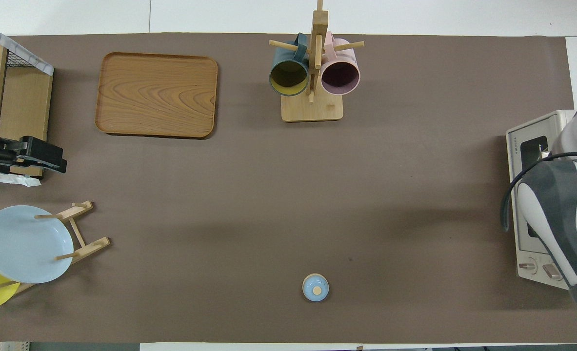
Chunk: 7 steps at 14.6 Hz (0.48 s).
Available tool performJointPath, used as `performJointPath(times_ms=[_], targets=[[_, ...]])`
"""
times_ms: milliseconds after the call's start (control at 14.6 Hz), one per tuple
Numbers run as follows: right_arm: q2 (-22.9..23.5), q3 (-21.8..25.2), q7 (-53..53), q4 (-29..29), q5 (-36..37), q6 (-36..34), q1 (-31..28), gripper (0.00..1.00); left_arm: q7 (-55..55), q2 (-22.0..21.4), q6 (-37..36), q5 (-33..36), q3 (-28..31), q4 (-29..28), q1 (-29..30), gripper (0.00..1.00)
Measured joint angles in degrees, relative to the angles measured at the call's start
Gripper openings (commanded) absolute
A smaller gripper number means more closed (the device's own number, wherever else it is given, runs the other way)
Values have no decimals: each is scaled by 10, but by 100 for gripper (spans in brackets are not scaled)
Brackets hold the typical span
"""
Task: Put corn in oven
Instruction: 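Push the oven door shut with the right gripper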
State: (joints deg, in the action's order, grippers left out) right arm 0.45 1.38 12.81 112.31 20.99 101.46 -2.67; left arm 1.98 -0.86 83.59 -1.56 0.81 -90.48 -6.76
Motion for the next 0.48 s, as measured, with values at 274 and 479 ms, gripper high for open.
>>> performJointPath(times_ms=[274, 479], targets=[[0, -1, 0, -6, 4, -19, 0, 0, 0, 0, 0, 0, 0, 0, 0, 100], [0, 5, 0, -36, -26, -64, -7, 4, 0, 0, 0, 0, 0, 0, 0, 100]])
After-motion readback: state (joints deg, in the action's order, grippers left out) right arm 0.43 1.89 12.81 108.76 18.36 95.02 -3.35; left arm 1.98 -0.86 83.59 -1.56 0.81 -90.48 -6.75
